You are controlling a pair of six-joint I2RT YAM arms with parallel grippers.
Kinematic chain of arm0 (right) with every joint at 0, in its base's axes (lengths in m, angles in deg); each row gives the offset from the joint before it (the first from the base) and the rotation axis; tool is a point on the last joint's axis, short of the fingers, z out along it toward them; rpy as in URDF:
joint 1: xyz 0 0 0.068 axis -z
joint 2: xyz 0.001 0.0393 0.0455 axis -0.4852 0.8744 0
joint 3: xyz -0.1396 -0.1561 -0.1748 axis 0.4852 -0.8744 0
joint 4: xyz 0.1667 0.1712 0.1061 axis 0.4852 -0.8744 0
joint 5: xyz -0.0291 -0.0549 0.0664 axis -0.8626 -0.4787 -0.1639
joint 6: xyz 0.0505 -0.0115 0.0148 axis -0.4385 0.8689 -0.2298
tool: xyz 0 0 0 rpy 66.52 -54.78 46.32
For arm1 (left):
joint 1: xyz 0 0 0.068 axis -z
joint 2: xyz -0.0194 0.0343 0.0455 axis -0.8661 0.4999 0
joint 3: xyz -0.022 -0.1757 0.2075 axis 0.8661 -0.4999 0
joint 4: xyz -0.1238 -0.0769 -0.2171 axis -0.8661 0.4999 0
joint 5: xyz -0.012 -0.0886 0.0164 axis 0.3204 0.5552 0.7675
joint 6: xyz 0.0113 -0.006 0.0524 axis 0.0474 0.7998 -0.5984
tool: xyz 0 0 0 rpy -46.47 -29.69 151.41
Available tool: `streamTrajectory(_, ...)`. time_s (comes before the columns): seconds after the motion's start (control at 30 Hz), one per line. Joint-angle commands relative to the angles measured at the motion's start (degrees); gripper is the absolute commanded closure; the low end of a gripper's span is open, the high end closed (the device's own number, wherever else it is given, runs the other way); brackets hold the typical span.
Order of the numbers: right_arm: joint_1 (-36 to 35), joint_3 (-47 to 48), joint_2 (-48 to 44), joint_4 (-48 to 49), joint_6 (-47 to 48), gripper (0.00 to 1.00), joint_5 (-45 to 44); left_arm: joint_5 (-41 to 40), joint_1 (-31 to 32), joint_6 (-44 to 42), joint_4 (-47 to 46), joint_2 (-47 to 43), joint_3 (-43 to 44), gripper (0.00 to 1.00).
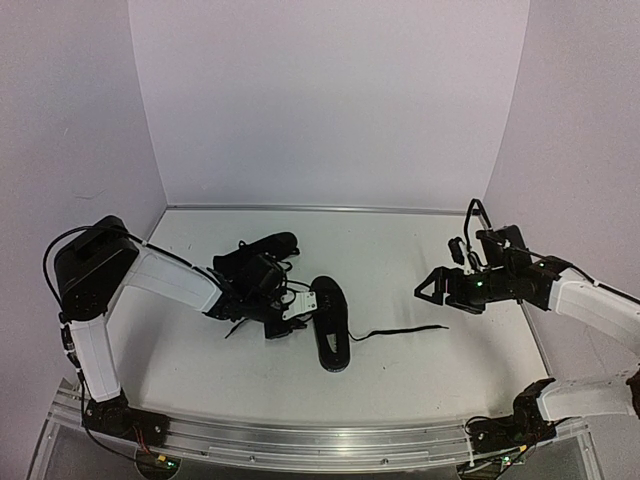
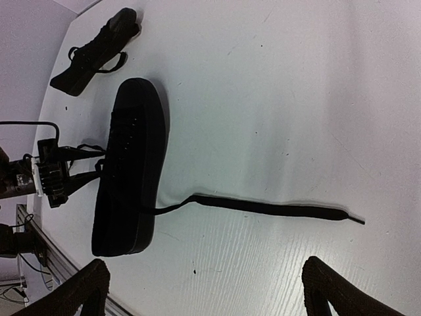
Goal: Tie the shoes
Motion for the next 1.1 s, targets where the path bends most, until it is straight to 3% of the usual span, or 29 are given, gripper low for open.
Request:
streamTrajectory(0.0,0.2,0.7,0.1,1.3,0.4,0.02,0.4,-0.8,0.1,-0.9,-2.0,0.2,2.3,0.74)
streamTrajectory(0.53,0.2,-0.1,-0.3,1.3,0.0,0.02,-0.1,-1.4,0.1,0.8,-3.3,2.4,3.6,0.83)
streamTrajectory(0.87,0.3,-0.1,-0.2,1.3,0.0,0.02,-0.4,-2.7,0.2,1.6,-3.0,3.0,3.7,0.84)
streamTrajectory(1.07,0.2,-0.2,0.0,1.2,-0.3,0.02,-0.9,-2.8,0.1,2.4,-3.5,1.9,3.6,0.93)
